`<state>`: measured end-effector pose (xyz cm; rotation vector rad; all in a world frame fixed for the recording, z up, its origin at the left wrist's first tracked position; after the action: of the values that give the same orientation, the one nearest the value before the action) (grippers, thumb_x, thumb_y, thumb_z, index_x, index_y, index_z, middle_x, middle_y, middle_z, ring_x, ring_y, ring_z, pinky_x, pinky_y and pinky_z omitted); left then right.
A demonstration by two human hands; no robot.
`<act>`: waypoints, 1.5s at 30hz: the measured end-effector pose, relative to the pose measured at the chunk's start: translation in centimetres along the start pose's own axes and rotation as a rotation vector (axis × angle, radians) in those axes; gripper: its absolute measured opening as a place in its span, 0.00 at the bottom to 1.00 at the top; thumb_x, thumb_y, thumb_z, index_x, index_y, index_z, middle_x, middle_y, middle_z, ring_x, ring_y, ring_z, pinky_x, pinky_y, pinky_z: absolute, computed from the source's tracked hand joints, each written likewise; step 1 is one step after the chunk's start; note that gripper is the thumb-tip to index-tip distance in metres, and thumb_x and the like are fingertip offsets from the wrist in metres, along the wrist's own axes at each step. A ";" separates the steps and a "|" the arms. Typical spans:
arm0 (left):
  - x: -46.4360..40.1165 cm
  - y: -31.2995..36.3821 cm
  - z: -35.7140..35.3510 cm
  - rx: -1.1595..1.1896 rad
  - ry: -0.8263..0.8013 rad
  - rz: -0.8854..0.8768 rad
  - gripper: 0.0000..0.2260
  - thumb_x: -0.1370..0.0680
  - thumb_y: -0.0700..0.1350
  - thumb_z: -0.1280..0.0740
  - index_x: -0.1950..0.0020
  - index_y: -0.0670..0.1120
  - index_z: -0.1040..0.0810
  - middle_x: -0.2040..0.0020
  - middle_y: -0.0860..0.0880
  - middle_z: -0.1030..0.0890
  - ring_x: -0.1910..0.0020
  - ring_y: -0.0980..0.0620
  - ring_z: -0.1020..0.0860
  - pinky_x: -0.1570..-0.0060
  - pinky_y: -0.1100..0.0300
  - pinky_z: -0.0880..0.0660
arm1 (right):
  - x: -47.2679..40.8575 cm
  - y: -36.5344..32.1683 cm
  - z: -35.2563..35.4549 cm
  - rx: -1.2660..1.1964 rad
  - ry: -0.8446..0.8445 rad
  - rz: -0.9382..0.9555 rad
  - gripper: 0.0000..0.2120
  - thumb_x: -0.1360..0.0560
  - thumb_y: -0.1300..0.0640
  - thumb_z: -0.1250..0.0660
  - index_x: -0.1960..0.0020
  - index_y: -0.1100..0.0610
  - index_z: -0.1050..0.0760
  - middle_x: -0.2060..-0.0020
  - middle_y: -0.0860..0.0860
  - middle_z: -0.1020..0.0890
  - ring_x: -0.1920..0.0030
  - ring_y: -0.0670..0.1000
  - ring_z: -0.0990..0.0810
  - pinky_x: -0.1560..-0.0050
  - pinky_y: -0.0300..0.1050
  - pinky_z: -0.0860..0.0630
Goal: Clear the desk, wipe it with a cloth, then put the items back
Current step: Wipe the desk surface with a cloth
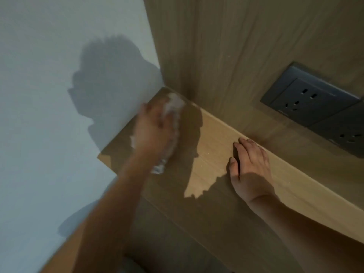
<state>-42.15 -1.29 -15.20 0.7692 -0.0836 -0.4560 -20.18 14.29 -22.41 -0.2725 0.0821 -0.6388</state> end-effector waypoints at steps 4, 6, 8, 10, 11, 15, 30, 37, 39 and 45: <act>1.8 -7.9 4.5 -0.473 -0.084 0.018 0.21 0.20 0.56 0.43 0.31 0.50 0.24 0.43 0.40 0.25 0.48 0.36 0.22 0.50 0.44 0.22 | 0.1 0.0 0.1 -0.019 0.013 0.003 0.26 0.21 0.48 0.49 0.27 0.58 0.32 0.27 0.56 0.31 0.26 0.57 0.37 0.23 0.57 0.45; 5.1 -9.0 3.3 -0.582 -0.071 0.092 0.20 0.19 0.53 0.41 0.31 0.46 0.25 0.43 0.38 0.23 0.50 0.32 0.21 0.57 0.40 0.22 | 0.1 0.0 0.2 -0.028 0.020 0.004 0.25 0.20 0.49 0.49 0.27 0.59 0.32 0.28 0.57 0.31 0.26 0.57 0.36 0.23 0.58 0.44; 8.0 -7.8 1.4 -0.572 -0.039 0.217 0.19 0.18 0.51 0.41 0.29 0.45 0.27 0.40 0.37 0.24 0.48 0.32 0.22 0.55 0.41 0.24 | 0.2 -0.1 0.2 -0.043 0.027 0.005 0.25 0.20 0.50 0.49 0.28 0.59 0.32 0.28 0.57 0.30 0.26 0.57 0.36 0.24 0.58 0.43; 10.8 -4.7 -1.3 -0.545 -0.110 0.226 0.21 0.18 0.50 0.40 0.26 0.47 0.31 0.35 0.40 0.26 0.43 0.35 0.23 0.55 0.45 0.25 | 0.4 0.0 0.2 -0.045 0.029 0.002 0.24 0.20 0.51 0.49 0.28 0.59 0.32 0.28 0.57 0.31 0.26 0.57 0.36 0.23 0.58 0.44; 12.5 -2.9 -2.6 -0.516 -0.175 0.179 0.22 0.19 0.49 0.39 0.25 0.47 0.32 0.34 0.41 0.26 0.42 0.37 0.22 0.56 0.48 0.25 | 0.4 -0.1 0.1 -0.042 0.030 0.007 0.24 0.20 0.51 0.49 0.28 0.59 0.32 0.28 0.57 0.31 0.26 0.57 0.36 0.23 0.58 0.44; 15.5 1.0 -4.8 -0.334 -0.378 -0.103 0.22 0.18 0.50 0.40 0.23 0.52 0.36 0.33 0.46 0.27 0.44 0.49 0.23 0.55 0.58 0.31 | 0.4 0.1 0.3 -0.043 0.033 0.009 0.24 0.20 0.51 0.48 0.28 0.60 0.32 0.28 0.57 0.31 0.27 0.57 0.36 0.23 0.57 0.44; -6.1 -1.8 -6.6 -0.514 0.067 0.106 0.16 0.19 0.49 0.38 0.34 0.45 0.25 0.37 0.42 0.24 0.46 0.36 0.21 0.58 0.48 0.30 | 0.5 0.3 -0.2 -0.047 0.069 0.015 0.24 0.19 0.52 0.49 0.27 0.60 0.31 0.29 0.57 0.29 0.26 0.57 0.35 0.24 0.59 0.43; 0.4 2.1 -9.7 -0.300 -0.263 -0.388 0.14 0.21 0.45 0.34 0.36 0.46 0.20 0.40 0.45 0.20 0.54 0.42 0.19 0.63 0.53 0.25 | 0.1 0.2 -0.4 -0.039 0.020 -0.007 0.25 0.19 0.49 0.50 0.27 0.59 0.32 0.28 0.56 0.30 0.26 0.55 0.37 0.23 0.58 0.45; 4.1 3.6 -9.8 -0.231 -0.392 -0.524 0.14 0.22 0.44 0.33 0.36 0.48 0.20 0.40 0.47 0.20 0.55 0.44 0.18 0.59 0.52 0.20 | 0.1 0.2 -0.2 -0.037 0.009 -0.008 0.25 0.19 0.49 0.50 0.27 0.58 0.32 0.28 0.56 0.30 0.26 0.56 0.37 0.23 0.57 0.45; -4.3 -3.9 -2.6 -0.449 -0.017 -0.129 0.21 0.18 0.53 0.41 0.29 0.46 0.27 0.37 0.39 0.25 0.46 0.34 0.22 0.56 0.44 0.27 | 0.1 0.0 -0.1 -0.051 0.011 -0.019 0.24 0.19 0.50 0.49 0.27 0.58 0.31 0.28 0.56 0.30 0.26 0.55 0.37 0.23 0.58 0.45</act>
<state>-46.86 -0.22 -19.39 0.3303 0.0529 -0.5787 -20.13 14.24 -22.46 -0.3192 0.1062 -0.6576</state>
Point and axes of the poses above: each hand's wrist, its own x-axis away from the middle knuckle, its own z-axis out of the back of the hand, y = z × x, the point moved 6 cm from there along -x, towards the middle knuckle
